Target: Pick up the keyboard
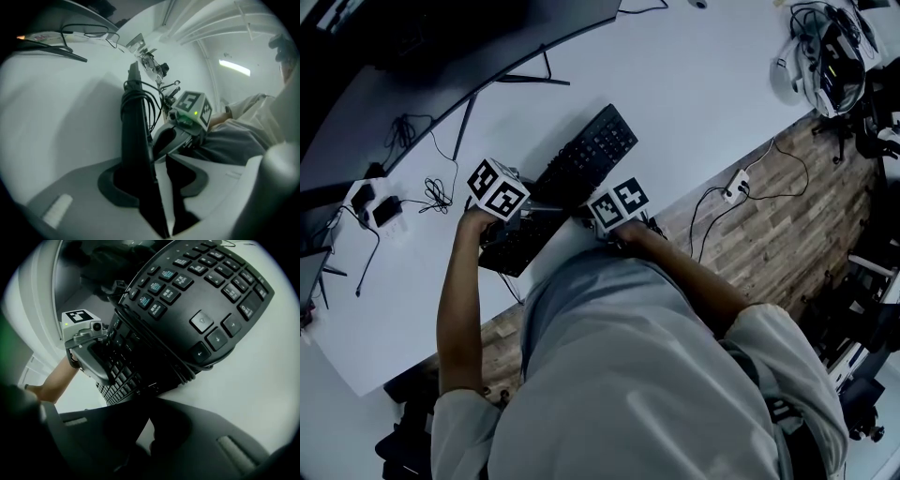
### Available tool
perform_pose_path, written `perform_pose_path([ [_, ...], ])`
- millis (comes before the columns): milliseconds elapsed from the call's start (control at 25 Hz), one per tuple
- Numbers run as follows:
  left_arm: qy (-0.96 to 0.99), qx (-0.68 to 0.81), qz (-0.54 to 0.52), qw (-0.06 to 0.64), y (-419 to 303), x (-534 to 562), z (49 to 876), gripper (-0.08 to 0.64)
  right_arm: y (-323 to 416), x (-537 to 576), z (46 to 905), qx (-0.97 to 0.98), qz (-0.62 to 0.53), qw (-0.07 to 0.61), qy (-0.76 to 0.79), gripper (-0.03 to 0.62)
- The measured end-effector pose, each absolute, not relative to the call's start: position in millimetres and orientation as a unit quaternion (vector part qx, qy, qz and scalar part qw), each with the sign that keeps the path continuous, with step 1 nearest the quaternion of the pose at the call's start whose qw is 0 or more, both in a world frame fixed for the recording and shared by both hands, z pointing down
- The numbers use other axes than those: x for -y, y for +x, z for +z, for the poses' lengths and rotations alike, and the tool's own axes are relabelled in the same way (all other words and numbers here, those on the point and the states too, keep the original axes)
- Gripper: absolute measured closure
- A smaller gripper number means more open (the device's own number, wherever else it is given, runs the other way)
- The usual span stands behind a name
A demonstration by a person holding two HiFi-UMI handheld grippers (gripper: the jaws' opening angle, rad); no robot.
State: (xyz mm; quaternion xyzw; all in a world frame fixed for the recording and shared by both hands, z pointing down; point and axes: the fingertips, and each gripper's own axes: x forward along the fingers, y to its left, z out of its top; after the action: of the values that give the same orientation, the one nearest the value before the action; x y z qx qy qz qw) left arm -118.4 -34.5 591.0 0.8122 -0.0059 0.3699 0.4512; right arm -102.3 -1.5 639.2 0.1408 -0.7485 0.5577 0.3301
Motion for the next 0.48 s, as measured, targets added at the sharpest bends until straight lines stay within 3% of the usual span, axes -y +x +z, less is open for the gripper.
perform_pose_path([
  [480,0.791,0.005,0.416,0.449,-118,28,609,0.56,-100,1,639,0.747,0.561,0.33,0.135,0.588],
])
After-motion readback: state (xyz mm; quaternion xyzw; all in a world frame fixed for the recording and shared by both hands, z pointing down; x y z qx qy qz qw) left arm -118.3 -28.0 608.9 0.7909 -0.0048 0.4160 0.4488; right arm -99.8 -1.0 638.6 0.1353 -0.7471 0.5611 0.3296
